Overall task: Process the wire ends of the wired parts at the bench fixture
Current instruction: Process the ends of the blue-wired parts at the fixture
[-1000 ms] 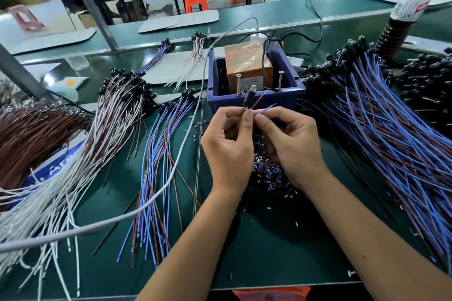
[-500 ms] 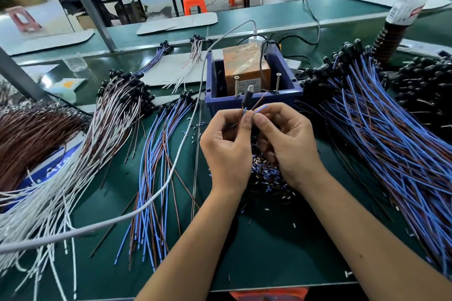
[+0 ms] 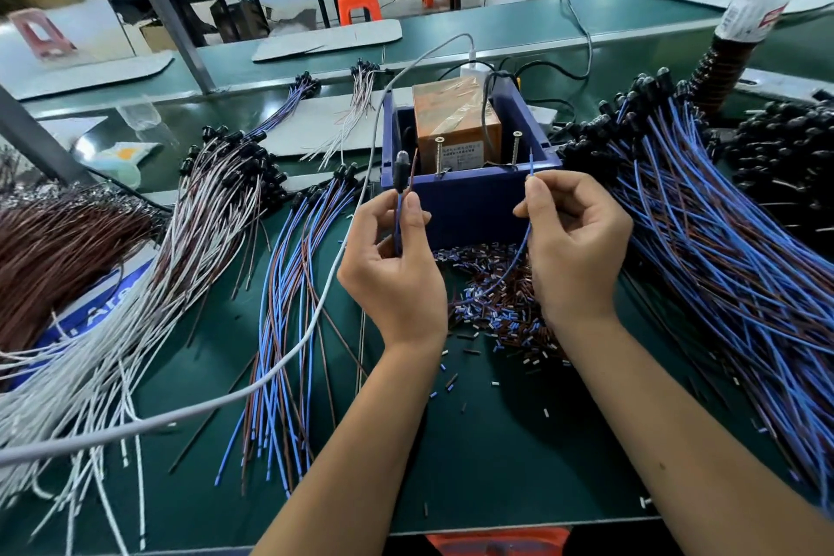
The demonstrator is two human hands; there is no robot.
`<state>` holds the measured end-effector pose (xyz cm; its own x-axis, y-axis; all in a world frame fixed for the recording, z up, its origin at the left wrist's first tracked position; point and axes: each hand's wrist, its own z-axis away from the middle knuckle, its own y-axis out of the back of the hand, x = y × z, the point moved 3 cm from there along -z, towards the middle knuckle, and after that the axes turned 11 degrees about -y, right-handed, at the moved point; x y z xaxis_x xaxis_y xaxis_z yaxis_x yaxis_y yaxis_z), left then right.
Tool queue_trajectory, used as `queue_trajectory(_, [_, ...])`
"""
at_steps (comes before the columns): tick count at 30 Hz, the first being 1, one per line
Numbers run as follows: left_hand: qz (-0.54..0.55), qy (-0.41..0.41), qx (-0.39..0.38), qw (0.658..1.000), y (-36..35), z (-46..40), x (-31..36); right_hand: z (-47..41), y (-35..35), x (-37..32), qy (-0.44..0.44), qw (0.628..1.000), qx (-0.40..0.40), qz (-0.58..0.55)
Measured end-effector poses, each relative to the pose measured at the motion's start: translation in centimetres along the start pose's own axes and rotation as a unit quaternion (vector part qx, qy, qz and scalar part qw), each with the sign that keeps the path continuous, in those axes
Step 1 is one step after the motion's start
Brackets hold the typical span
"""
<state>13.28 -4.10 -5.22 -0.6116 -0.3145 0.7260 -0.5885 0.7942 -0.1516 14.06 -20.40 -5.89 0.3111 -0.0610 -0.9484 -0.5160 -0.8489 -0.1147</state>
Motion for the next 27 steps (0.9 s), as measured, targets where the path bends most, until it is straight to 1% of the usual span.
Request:
queue_trajectory(2, [0.000,0.010,-0.005,1.000,-0.1,0.0,-0.2,0.0,0.2,-0.3,0.045,0.998,0.033,0.043])
queue_trajectory(5, [0.001,0.034,-0.022,0.999,-0.3,0.0,-0.5,0.2,0.2,-0.5,0.080,0.992,0.044,0.091])
queue_trajectory(12, [0.014,0.053,-0.042,0.998,-0.3,-0.5,-1.1,-0.2,0.1,-0.6,0.079,0.989,0.058,0.108])
queue_trajectory(18, [0.026,0.048,-0.084,0.995,-0.6,-0.6,-1.4,-0.1,-0.1,-0.9,0.088,0.989,0.041,0.111])
queue_trajectory(27, [0.034,0.050,-0.078,0.995,-0.3,-0.6,-0.9,-0.3,-0.1,-0.7,0.111,0.986,0.038,0.122])
